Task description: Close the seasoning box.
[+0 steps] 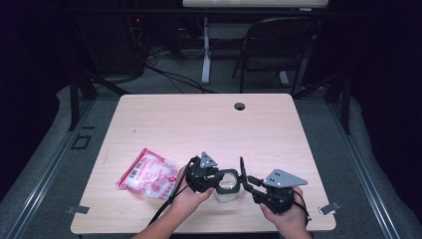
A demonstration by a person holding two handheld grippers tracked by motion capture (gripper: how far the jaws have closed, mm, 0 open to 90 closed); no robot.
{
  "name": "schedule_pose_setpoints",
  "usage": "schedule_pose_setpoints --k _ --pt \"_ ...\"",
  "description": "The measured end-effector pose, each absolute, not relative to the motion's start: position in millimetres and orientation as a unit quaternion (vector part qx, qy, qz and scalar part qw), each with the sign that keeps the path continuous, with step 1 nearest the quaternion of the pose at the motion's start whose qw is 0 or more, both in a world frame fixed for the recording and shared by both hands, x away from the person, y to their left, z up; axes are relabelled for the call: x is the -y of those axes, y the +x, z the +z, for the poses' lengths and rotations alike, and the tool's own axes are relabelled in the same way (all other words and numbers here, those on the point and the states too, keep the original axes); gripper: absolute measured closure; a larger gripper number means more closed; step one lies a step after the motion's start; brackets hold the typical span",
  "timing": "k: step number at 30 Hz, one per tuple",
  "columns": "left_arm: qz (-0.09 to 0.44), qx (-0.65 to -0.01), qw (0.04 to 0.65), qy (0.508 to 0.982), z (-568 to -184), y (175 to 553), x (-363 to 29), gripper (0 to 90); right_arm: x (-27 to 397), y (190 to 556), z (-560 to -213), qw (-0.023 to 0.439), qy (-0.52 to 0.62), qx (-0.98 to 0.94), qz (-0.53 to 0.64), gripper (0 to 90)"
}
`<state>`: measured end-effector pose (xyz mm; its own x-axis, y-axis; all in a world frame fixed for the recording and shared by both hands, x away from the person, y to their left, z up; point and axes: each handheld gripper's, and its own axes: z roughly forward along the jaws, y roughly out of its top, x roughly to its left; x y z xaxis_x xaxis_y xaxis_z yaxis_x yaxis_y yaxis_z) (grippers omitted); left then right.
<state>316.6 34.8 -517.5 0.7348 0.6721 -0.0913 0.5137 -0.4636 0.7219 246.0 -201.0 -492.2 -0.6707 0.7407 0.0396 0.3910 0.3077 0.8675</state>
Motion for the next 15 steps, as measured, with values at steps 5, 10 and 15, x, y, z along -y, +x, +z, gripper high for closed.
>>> schedule_pose_setpoints --k 5,10,15 --pt "0.102 -0.346 0.383 0.85 -517.5 317.3 -35.0 68.4 218.3 248.3 -497.0 0.164 0.378 -0.779 0.472 70.6" --pt "0.102 -0.346 0.382 0.851 -517.6 317.9 -35.1 68.6 218.4 248.1 -498.1 0.162 0.382 -0.782 0.465 69.0" --pt "0.096 -0.351 0.382 0.85 -517.2 319.1 -36.1 68.5 213.0 250.7 -503.7 0.151 0.381 -0.789 0.458 65.7"
